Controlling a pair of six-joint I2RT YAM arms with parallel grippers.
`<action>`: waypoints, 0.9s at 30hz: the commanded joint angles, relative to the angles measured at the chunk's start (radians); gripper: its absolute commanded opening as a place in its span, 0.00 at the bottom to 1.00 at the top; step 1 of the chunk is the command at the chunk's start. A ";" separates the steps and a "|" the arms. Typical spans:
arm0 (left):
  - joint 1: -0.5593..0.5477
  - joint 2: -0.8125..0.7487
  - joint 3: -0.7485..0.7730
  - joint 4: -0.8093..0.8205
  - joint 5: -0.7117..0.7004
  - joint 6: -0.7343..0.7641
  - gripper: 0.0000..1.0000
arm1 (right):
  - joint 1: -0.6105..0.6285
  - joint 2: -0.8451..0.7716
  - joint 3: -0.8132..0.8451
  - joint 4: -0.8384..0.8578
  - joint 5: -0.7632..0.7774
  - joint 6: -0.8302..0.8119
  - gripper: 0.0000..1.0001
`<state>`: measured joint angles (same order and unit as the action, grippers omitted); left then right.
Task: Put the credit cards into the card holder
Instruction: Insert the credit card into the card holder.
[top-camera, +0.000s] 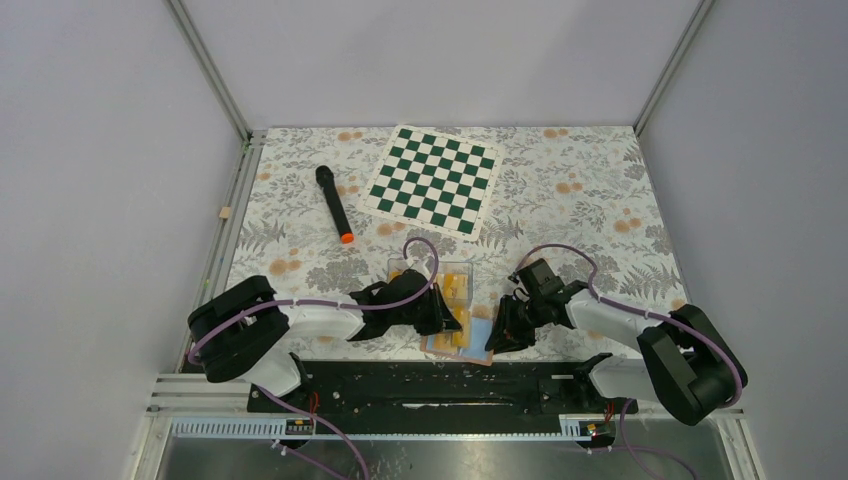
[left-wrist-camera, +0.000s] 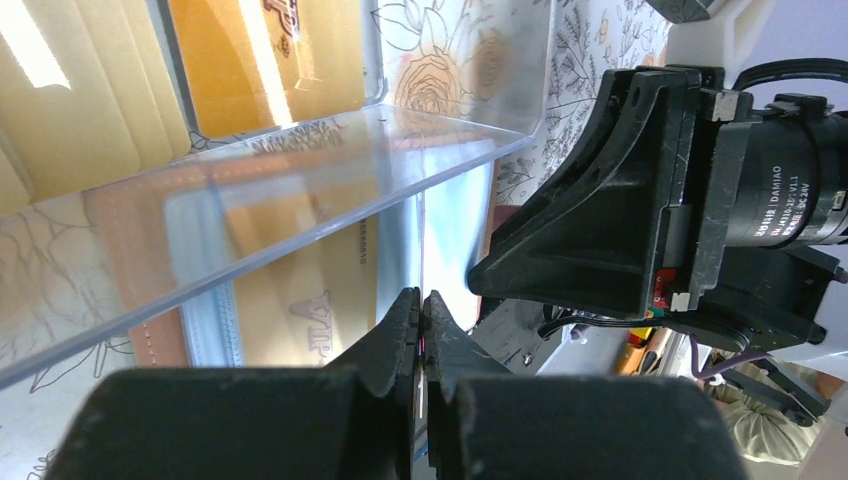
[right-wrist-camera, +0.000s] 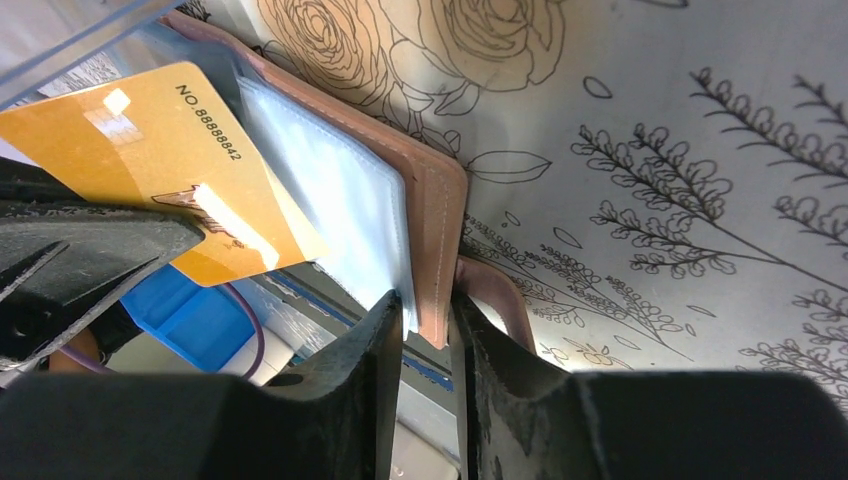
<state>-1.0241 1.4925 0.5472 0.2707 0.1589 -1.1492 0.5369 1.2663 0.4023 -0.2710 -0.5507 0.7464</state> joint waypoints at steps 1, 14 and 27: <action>-0.004 -0.004 -0.002 0.079 0.035 -0.002 0.00 | 0.008 -0.018 -0.016 0.016 0.016 0.001 0.32; -0.005 0.042 0.066 -0.107 0.071 -0.011 0.00 | 0.007 -0.044 -0.030 0.035 0.012 0.017 0.38; -0.005 0.045 0.109 -0.202 0.102 0.007 0.00 | 0.006 -0.018 -0.030 0.047 0.011 0.019 0.34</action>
<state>-1.0241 1.5345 0.6193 0.1177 0.2176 -1.1599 0.5369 1.2373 0.3782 -0.2379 -0.5621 0.7635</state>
